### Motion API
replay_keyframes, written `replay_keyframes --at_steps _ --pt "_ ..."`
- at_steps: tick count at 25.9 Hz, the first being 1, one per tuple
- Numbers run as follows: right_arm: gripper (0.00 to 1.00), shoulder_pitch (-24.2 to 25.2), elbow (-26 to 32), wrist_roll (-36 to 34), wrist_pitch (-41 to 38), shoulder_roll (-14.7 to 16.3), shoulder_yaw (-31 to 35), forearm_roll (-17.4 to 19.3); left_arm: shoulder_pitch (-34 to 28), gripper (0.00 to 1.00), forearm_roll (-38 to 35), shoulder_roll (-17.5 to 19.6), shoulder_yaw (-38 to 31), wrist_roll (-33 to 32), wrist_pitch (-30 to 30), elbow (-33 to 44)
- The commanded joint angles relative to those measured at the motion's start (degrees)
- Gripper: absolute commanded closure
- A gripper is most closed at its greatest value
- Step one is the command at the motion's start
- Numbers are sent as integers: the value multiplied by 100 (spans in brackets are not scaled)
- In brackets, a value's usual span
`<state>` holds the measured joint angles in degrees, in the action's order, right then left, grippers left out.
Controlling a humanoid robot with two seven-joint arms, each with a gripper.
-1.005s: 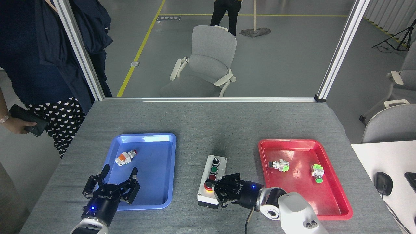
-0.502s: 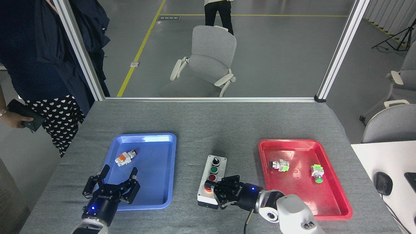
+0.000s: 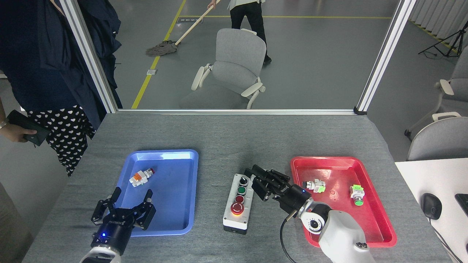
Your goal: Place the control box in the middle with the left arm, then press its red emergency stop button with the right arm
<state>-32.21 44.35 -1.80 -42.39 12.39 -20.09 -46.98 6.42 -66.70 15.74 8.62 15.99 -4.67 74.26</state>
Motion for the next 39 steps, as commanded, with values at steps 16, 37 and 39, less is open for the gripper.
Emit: replay_keyframes --at_steps 16,37,39 --pt "1 -58 566 -145 3378 369 822 -470 52 1 43 17 -10 -8 -7 18" --pt "1 1876 2042 -1639 3782 53 1288 -2140 61 1 43 -141 -124 71 2 71" --pt "1 2060 2209 -1683 3853 -272 1683 -2553 69 1 34 -211 -124 71 19 53"
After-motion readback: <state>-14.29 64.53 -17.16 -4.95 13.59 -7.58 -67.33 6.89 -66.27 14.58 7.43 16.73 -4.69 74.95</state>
